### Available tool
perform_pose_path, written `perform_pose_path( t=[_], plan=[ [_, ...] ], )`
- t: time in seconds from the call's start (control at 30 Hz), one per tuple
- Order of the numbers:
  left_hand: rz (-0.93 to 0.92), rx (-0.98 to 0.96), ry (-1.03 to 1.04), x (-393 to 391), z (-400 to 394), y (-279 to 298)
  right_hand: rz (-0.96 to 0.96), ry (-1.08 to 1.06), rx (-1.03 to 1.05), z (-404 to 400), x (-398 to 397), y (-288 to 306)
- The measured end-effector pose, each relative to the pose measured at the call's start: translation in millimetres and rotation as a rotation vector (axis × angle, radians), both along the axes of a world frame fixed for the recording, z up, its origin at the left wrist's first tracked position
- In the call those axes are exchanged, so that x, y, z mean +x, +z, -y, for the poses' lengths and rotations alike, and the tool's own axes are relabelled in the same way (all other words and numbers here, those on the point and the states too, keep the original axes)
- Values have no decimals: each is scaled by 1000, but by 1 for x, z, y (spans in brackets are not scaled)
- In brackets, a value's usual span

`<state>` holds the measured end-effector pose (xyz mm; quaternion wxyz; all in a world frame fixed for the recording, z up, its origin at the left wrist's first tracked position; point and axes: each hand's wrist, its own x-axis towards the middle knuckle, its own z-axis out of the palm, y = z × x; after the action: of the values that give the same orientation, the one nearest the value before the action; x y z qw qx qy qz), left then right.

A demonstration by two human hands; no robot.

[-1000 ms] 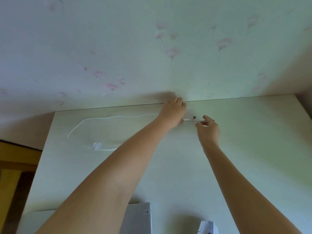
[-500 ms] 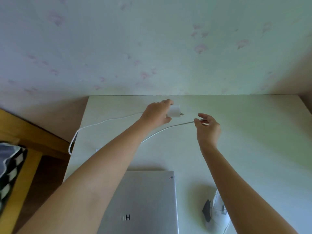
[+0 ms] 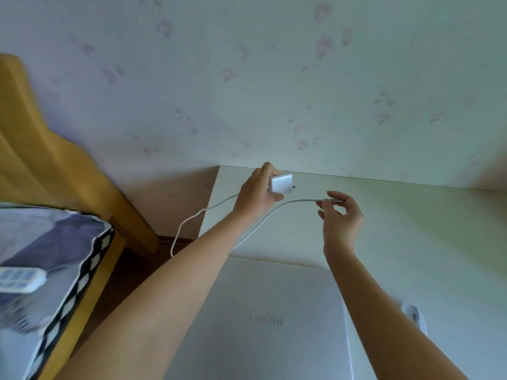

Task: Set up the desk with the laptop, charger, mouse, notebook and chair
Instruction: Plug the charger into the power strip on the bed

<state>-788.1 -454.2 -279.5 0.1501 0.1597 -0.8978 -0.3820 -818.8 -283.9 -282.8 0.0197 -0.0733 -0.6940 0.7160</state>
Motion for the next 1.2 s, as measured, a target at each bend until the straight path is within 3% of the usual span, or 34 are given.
perform_pose_path(
  t=[0.23,0.43,0.67,0.8,1.2],
  plan=[
    [-123,-28,200,55,49,28,-12,161,-315,66,39,49],
    [-231,-34,426,117,89,49,49,341,-411,108,74,67],
    [-237,-55,686,220,144,49,59,609,-333,163,132,58],
    [-232,68,832,291,185,37,75,718,-291,215,181,37],
    [-13,226,1070,490,359,-70,-58,938,159,410,334,-62]
  ],
)
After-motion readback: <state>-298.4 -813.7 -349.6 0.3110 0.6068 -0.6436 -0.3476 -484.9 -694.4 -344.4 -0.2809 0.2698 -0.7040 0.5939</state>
